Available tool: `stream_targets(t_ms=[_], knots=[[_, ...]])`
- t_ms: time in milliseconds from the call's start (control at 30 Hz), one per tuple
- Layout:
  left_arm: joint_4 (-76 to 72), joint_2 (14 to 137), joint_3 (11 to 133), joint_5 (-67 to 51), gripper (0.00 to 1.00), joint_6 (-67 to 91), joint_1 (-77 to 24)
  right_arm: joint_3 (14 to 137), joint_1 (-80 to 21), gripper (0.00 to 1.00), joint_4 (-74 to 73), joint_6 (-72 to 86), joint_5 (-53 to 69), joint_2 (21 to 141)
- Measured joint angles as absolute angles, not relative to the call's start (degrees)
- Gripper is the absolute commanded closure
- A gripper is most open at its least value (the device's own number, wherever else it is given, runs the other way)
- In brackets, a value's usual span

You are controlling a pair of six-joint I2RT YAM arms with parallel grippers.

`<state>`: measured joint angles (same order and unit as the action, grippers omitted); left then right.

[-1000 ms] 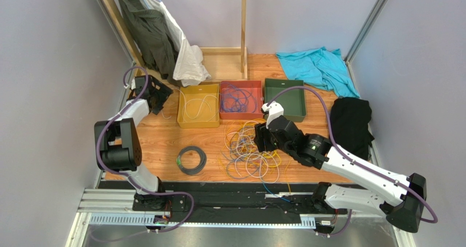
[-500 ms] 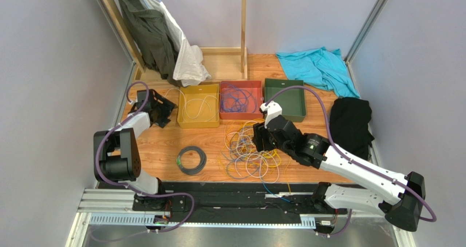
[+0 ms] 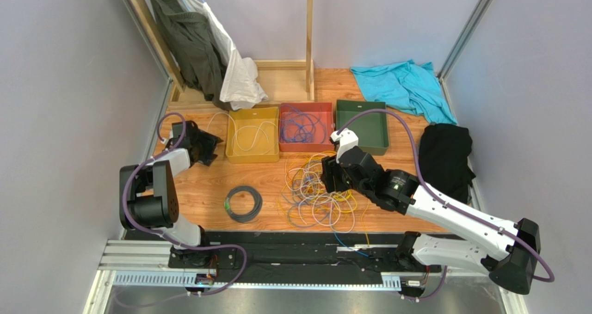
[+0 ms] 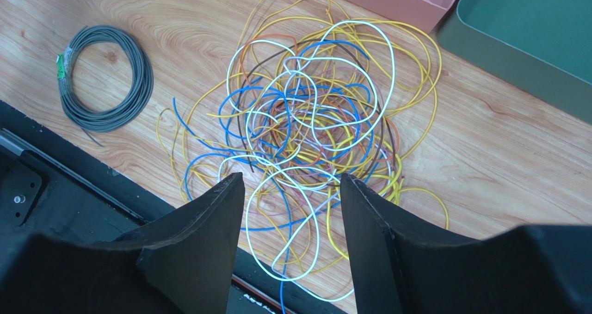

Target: Untangle the cables

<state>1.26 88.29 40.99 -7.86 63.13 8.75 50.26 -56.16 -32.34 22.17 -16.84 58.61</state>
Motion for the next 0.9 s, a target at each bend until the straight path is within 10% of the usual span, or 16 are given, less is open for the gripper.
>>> stream_targets(t_ms=[567,700,900], knots=[[-1.10,91.64,40.64,-8.21,0.65,64.16,12.53,50.26,-56.16,0.43,-32.36,21.93,-16.97,58.92],[-1.08,91.92,40.64,-8.47,0.99,64.03,12.53,50.26,-56.16,0.43,-32.40,21.80,-16.99,58.89],[-0.03,90.89,40.64,-8.56,1.00,63.05,12.53,50.26,-56.16,0.43,-32.40,21.80,-16.99,58.89]])
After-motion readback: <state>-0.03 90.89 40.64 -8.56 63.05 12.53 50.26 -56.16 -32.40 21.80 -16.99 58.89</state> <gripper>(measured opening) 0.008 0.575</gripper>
